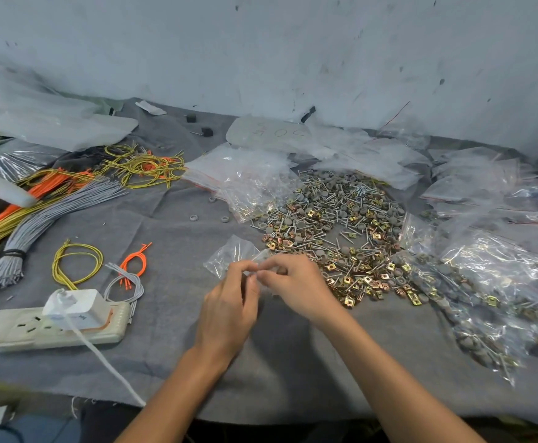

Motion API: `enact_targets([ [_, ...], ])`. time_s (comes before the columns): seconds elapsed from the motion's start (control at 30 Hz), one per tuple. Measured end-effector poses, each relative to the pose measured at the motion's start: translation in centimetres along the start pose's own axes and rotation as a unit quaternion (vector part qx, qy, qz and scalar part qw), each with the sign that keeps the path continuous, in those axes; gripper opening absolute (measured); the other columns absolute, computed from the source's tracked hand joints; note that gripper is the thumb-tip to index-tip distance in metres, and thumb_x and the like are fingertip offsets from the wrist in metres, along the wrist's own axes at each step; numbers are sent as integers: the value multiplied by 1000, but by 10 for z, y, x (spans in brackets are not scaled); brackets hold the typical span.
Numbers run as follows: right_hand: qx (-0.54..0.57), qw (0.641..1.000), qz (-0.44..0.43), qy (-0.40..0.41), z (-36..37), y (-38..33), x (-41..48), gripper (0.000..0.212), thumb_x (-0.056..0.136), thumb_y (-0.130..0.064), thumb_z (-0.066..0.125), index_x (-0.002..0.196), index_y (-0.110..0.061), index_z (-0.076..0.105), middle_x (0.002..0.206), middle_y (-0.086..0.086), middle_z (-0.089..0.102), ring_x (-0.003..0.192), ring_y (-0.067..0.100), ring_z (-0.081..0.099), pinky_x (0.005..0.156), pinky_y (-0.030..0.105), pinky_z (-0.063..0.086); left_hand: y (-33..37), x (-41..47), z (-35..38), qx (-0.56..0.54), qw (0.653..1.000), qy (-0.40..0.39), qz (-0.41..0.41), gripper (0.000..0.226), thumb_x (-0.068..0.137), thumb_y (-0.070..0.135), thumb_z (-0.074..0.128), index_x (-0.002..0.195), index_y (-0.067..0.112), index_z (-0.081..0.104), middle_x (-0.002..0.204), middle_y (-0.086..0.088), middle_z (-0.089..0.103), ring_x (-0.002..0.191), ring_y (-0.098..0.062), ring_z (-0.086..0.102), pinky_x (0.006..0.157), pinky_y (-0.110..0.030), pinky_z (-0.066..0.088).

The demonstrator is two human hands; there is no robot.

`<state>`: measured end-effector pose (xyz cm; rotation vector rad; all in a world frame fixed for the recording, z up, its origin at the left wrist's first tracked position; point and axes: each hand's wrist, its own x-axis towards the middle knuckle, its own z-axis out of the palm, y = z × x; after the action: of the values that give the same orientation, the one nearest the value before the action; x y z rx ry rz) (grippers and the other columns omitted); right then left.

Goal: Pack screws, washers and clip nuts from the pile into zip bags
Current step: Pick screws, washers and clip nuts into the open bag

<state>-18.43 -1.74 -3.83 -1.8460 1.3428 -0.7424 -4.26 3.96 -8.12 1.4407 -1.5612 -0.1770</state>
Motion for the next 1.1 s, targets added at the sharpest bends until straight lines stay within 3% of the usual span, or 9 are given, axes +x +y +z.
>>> enact_targets([
  [0.13,-154,988,1,24,11,-6,4,17,92,-38,65,103,-31,74,86,-2,74,87,23,67,67,30,43,-4,0,1,-3,1000,4,2,21,96,23,56,114,31,50,89,8,70,79,-25,64,59,-29,39],
  [0.27,-298,951,-60,55,15,-8,1,22,99,-39,52,108,-28,69,97,5,73,95,34,67,66,36,40,-4,1,2,4,1000,18,7,20,95,23,57,113,31,51,87,10,68,84,-22,59,58,-27,31],
  [0.4,-219,974,-56,32,-4,-10,-9,22,98,-38,55,111,-30,71,100,-3,75,94,24,68,78,38,53,-4,2,3,1,1000,25,17,18,95,33,50,113,31,52,85,11,67,82,-21,58,56,-27,30],
  [0.53,-147,987,-19,55,-53,-2,-13,9,94,-37,62,96,-31,70,70,-11,67,61,7,59,61,33,47,-3,2,3,-1,1000,24,17,19,96,35,47,114,32,50,79,11,63,72,-23,60,53,-34,40],
  [0.6,-132,990,0,48,-80,4,-12,4,95,-34,62,96,-34,66,80,-13,68,63,5,62,60,31,51,-3,2,3,1,1000,19,12,18,97,33,48,115,32,50,75,15,56,66,-22,60,52,-34,42],
  [0.7,-181,983,11,15,-109,16,-11,12,97,-27,64,91,-37,64,88,-16,67,69,-5,62,57,16,45,-3,2,2,-2,1000,18,5,19,97,30,50,115,33,50,74,18,51,67,-19,57,52,-33,40],
  [0.8,-239,970,28,-29,-119,29,-12,12,97,-28,65,90,-38,65,90,-19,65,73,-3,63,59,19,49,-2,2,1,-2,1000,17,7,19,97,28,51,116,32,50,72,18,51,68,-19,56,52,-31,36],
  [0.87,-258,964,29,-50,-115,36,-9,10,97,-28,65,93,-37,66,90,-19,65,71,-6,61,56,12,41,-2,3,1,-3,1000,16,6,19,97,27,51,116,31,50,71,16,52,64,-18,56,52,-32,39],
  [1.1,-330,940,43,-70,-90,42,6,15,95,-42,64,103,-31,71,96,-11,68,89,13,63,80,35,53,1,2,0,4,1000,19,-1,22,98,19,58,117,29,51,71,9,57,62,-23,57,52,-36,43],
])
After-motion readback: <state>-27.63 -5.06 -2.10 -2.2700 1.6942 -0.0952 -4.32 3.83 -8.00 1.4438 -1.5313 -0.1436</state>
